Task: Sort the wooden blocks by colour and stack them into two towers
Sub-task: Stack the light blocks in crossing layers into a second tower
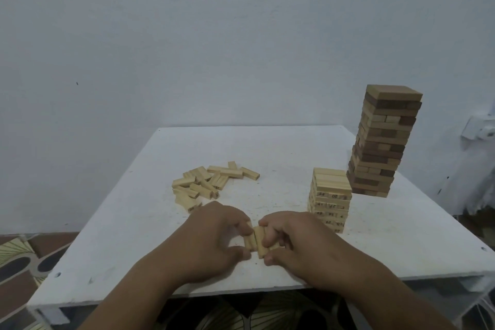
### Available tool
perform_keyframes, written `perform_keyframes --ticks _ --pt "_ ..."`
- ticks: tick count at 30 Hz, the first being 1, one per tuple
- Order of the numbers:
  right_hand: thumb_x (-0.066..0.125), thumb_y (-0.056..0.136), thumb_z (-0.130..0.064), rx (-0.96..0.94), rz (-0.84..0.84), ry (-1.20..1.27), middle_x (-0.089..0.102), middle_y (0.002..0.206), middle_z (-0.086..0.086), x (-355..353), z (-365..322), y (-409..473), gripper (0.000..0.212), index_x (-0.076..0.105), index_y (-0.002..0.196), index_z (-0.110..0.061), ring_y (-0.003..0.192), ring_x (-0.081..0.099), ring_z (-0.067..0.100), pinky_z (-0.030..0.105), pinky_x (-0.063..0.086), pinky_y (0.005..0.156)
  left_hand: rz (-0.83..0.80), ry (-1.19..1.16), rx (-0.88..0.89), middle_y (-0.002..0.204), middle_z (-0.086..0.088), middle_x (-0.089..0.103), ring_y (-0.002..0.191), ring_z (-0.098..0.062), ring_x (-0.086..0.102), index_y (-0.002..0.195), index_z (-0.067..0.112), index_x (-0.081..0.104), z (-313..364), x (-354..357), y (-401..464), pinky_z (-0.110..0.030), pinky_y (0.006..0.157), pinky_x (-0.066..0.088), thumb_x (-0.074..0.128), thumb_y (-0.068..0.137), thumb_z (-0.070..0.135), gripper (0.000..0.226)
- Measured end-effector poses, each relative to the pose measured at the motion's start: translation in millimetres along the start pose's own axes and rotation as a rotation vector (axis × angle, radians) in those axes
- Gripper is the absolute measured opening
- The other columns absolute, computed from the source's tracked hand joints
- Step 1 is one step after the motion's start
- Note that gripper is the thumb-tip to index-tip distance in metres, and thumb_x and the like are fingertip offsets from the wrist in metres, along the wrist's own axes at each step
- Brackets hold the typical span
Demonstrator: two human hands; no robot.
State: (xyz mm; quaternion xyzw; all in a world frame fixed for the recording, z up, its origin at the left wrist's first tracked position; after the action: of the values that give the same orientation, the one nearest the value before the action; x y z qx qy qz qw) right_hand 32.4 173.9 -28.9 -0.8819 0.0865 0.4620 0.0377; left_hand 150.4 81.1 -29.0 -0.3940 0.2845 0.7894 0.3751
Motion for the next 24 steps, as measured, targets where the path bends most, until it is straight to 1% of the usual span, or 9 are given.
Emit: perform_keyframes --ticks 3,6,8,11,14,17,19,21,24 --pt "0.078 0.079 -0.033 -0.034 0.03 0.006 0.065 0.11 -0.015 0.2 -1.5 1.0 0.015 0.065 0.08 -0.027 0.084 0.059 -0.001 0.022 0.051 0.075 0.038 -0.028 0.026 0.106 0.029 0.064 0.106 0.013 0.049 0.093 0.038 0.071 4.9 1.4 0.7 -0.02 0.095 0.042 0.083 0.069 0.048 0.029" --pt "0.076 0.082 -0.03 -0.067 0.077 0.022 0.065 0.113 -0.014 -6.0 -5.7 -1.8 0.014 0.062 0.079 -0.029 0.091 0.058 -0.003 0.024 0.051 0.078 0.087 -0.06 0.039 0.104 0.031 0.065 0.102 0.011 0.053 0.091 0.042 0.071 8.4 -3.5 1.4 -0.017 0.085 0.044 0.083 0.067 0.048 0.028" --pt "0.074 0.083 -0.029 -0.086 0.152 0.012 0.064 0.113 -0.015 -18.3 -10.3 -4.0 0.018 0.059 0.077 -0.035 0.091 0.056 -0.004 0.023 0.05 0.079 0.149 -0.093 0.102 0.106 0.03 0.066 0.104 0.005 0.056 0.094 0.044 0.069 15.8 -12.5 2.6 -0.017 0.08 0.045 0.082 0.069 0.044 0.028" --pt "0.074 0.084 -0.028 -0.131 0.292 0.004 0.064 0.109 -0.016 -47.3 -21.6 -10.3 0.024 0.056 0.073 -0.038 0.086 0.054 -0.004 0.021 0.046 0.077 0.271 -0.186 0.21 0.113 0.026 0.066 0.109 -0.006 0.061 0.104 0.041 0.068 35.0 -29.6 6.2 -0.021 0.082 0.05 0.08 0.077 0.031 0.031" --pt "0.073 0.086 -0.028 -0.124 0.39 -0.013 0.062 0.121 -0.02 -77.4 -26.4 -18.4 0.016 0.061 0.077 -0.034 0.087 0.055 -0.003 0.022 0.048 0.081 0.338 -0.217 0.294 0.119 0.019 0.065 0.111 -0.013 0.061 0.115 0.038 0.062 58.3 -37.0 17.6 -0.03 0.085 0.052 0.074 0.082 0.035 0.035" --pt "0.072 0.087 -0.031 -0.083 0.459 -0.069 0.056 0.13 -0.023 -99.9 -17.3 -26.1 0.007 0.068 0.084 -0.036 0.089 0.059 0.0 0.018 0.049 0.087 0.35 -0.231 0.329 0.119 0.016 0.062 0.11 -0.014 0.06 0.12 0.039 0.056 77.6 -32.0 31.4 -0.037 0.086 0.053 0.07 0.086 0.036 0.037" --pt "0.074 0.085 -0.03 -0.087 0.508 -0.072 0.058 0.12 -0.026 -112.1 -10.8 -32.4 0.004 0.072 0.086 -0.034 0.089 0.059 -0.001 0.015 0.048 0.085 0.346 -0.255 0.346 0.12 0.017 0.061 0.112 -0.014 0.058 0.12 0.039 0.054 88.4 -25.9 38.9 -0.036 0.087 0.053 0.068 0.088 0.033 0.036" --pt "0.074 0.084 -0.029 -0.095 0.546 -0.075 0.059 0.108 -0.029 -121.8 -3.8 -37.3 0.007 0.072 0.085 -0.036 0.085 0.06 -0.003 0.008 0.046 0.076 0.339 -0.282 0.351 0.119 0.017 0.06 0.113 -0.014 0.057 0.12 0.039 0.053 96.2 -21.1 46.4 -0.036 0.088 0.052 0.068 0.089 0.03 0.036" --pt "0.075 0.083 -0.032 -0.098 0.585 -0.079 0.067 0.101 -0.026 -133.0 11.3 -40.9 0.009 0.069 0.082 -0.038 0.082 0.063 -0.001 0.012 0.053 0.071 0.314 -0.325 0.349 0.12 0.019 0.058 0.118 -0.01 0.054 0.119 0.042 0.049 105.7 -13.1 59.1 -0.03 0.09 0.05 0.068 0.091 0.027 0.037"
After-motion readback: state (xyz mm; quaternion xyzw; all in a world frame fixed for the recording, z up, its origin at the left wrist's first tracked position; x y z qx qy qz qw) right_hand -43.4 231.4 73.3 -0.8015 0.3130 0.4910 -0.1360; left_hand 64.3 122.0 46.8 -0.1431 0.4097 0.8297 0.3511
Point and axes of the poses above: each hand's wrist, its own y-axis towards the middle knuckle, its own x-axis out of the palm, z = x × y, the point moved 8 cm from there along y, towards the middle knuckle
